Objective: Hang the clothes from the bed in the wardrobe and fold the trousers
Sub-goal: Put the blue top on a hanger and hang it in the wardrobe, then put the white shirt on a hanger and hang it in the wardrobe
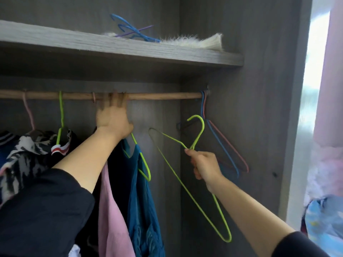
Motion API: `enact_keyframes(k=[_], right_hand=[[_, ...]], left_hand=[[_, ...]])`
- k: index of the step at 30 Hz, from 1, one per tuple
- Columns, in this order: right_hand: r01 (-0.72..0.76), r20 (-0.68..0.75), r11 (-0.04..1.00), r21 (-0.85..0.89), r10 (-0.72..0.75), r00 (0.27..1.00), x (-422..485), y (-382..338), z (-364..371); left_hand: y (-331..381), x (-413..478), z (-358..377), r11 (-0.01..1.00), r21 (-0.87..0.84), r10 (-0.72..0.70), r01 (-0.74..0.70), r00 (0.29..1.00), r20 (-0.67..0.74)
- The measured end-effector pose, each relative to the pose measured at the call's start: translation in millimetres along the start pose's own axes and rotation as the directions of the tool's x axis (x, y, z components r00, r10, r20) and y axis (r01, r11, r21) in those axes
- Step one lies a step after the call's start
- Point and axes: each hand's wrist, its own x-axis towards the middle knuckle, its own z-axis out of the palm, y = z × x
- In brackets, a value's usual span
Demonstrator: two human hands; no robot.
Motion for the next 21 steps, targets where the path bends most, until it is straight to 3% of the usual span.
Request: enact_keyframes(k=[3,6,10,14,17,19,21], right_hand=[[-0.017,-0.085,0.992,-0.126,0.007,0.996,-27.3,15.2,-11.8],[-0.081,-0.120,0.969,-0.234,0.054,0.991,-53.5,24.0,-28.5],[-0.140,-0.027,0.942,-0.306,0.139,0.990,-98.1,26.8,-56.9],[-0.156,0.013,0.872,-0.465,0.183,0.983,-149.9,31.4,-108.0],[-0.215,0.006,0.836,-0.504,0.253,0.968,-187.5,37.4,-164.5],[-0.271,-0.021,0.821,-0.502,0.301,0.953,-216.6,43.9,-208.8],[-0.330,-0.059,0.788,-0.520,0.353,0.934,-250.2,51.9,-254.9]], left_hand=[[23.1,-25.2,0.7,0.986,-0.052,0.150,-0.156,0.983,-0.106],[56.4,-49.9,-3.1,0.970,-0.172,0.173,-0.174,0.985,-0.020],[95.9,-99.1,-3.3,0.929,-0.317,0.226,-0.192,0.971,0.073],[140.5,-171.8,4.4,0.809,-0.554,0.257,-0.195,0.966,0.034],[182.0,-236.5,14.9,0.657,-0.743,0.241,-0.129,0.969,0.046],[213.7,-281.3,17.8,0.618,-0.774,0.255,-0.138,0.966,0.031],[251.2,-323.4,16.7,0.622,-0.743,0.340,-0.247,0.940,-0.028]])
